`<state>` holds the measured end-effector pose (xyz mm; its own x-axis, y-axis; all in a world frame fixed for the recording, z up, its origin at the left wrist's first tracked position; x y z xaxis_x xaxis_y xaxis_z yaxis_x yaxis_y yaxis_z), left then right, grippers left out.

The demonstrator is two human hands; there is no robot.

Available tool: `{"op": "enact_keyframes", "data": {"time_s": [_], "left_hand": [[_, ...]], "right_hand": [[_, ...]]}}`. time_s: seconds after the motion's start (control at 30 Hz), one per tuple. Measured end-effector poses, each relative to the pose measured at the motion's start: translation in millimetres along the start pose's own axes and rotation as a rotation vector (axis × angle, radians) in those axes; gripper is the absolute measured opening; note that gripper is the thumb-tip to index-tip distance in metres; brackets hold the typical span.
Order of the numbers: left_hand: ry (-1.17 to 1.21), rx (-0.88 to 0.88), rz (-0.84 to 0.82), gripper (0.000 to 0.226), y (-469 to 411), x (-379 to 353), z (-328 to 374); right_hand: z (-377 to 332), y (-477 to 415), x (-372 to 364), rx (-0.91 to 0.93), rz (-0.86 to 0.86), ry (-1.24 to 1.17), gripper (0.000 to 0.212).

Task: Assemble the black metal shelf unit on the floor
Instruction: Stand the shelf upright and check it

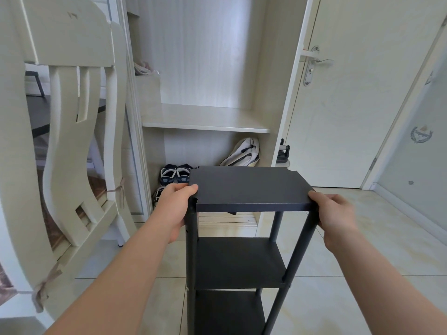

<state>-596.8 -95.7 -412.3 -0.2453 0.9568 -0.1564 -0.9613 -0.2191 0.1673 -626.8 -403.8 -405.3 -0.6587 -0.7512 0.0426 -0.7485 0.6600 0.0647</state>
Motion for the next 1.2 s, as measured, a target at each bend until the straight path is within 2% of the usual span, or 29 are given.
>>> {"op": "enact_keyframes", "data": {"time_s": [0.33,0.6,0.77,1.03,1.2], "left_hand": [[-0.032,0.067,0.036,0.012,-1.0,-1.6,-7.5],[-0.048,0.118,0.060,0.026,-0.7,-6.1,-6.8],[-0.078,0.171,0.050,0.006,-2.6,-3.7,-4.7],[-0.081,0.200,0.039,0.017,-4.2,-0.7,-9.4],[-0.035,0.257,-0.009,0.021,0.3,1.6,-11.7]], "right_hand": [[7.6,-8.4,1.8,-0.033,0.003,0.049,0.030],[11.9,-16.3,4.7,-0.137,-0.063,0.062,0.023],[13.1,-17.1,5.3,-0.225,-0.096,0.036,0.011],[10.9,-14.6,14.9,-0.331,-0.234,-0.011,0.014],[12.5,-13.2,18.8,-0.344,-0.247,-0.022,0.010]]}}
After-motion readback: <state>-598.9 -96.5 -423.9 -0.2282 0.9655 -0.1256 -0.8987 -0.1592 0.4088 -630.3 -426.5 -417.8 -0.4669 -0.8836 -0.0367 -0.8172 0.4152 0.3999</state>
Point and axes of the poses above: each hand's wrist, its own y-axis away from the middle knuckle, its own x-axis out of the back of the hand, z = x × y, the point moved 1 cm from there along -y, towards the middle knuckle, and after that the axes turned 3 degrees about z, right-handed, at the moved point
